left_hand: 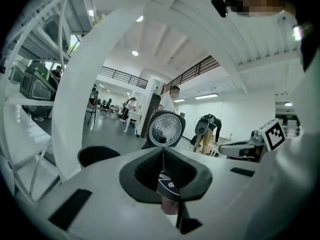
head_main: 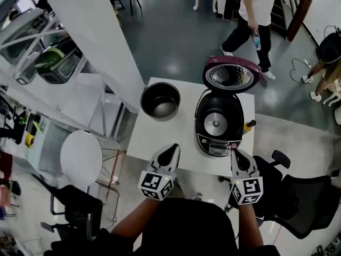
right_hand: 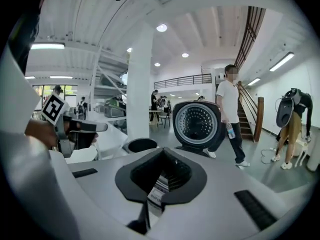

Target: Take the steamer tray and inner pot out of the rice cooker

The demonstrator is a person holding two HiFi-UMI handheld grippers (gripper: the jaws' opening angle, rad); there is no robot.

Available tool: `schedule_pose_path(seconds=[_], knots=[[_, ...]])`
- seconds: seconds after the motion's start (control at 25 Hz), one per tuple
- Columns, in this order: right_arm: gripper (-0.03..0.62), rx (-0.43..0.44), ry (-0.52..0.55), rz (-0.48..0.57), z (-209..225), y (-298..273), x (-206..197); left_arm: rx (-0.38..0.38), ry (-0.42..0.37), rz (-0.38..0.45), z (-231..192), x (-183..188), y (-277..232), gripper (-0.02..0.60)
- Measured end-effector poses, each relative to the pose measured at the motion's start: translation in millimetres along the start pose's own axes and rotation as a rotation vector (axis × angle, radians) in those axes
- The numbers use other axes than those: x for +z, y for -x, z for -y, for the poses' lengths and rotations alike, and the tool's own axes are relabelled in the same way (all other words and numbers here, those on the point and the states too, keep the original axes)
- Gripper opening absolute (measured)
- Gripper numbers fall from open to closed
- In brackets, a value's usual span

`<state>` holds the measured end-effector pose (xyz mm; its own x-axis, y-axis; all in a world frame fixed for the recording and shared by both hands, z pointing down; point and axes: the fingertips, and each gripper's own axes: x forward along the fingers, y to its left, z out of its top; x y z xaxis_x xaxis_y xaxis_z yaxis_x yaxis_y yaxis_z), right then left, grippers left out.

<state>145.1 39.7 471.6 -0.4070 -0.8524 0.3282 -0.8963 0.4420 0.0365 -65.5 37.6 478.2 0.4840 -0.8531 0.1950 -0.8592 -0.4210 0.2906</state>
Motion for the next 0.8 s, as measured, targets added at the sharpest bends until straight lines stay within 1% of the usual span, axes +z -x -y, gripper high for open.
schedule_pose_path(seconds=[0.12, 0.28, 0.4, 0.48, 0.56, 0.68, 0.8], knots=[[0.002, -0.002, -0.026, 0.015, 13, 38, -15, 0.010, -0.019, 0.009, 31, -11, 20, 0.011], [0.002, -0.017, -0.057, 0.044, 26, 84, -30, 0.033, -0.009, 0.047, 57, -23, 48, 0.011], [0.001, -0.058, -0.057, 0.052, 40, 112, -43, 0.069, 0.014, 0.044, 68, -40, 65, 0.011], [0.001, -0.094, -0.057, 0.066, 49, 129, -49, 0.087, 0.015, 0.032, 71, -52, 73, 0.011], [0.001, -0.110, -0.045, 0.082, 51, 141, -49, 0.083, -0.003, 0.040, 74, -56, 79, 0.011], [0.001, -0.100, -0.045, 0.093, 45, 148, -47, 0.062, -0.069, 0.076, 82, -49, 85, 0.011], [0.001, -0.093, -0.032, 0.096, 37, 152, -49, 0.048, -0.115, 0.083, 88, -44, 85, 0.011]])
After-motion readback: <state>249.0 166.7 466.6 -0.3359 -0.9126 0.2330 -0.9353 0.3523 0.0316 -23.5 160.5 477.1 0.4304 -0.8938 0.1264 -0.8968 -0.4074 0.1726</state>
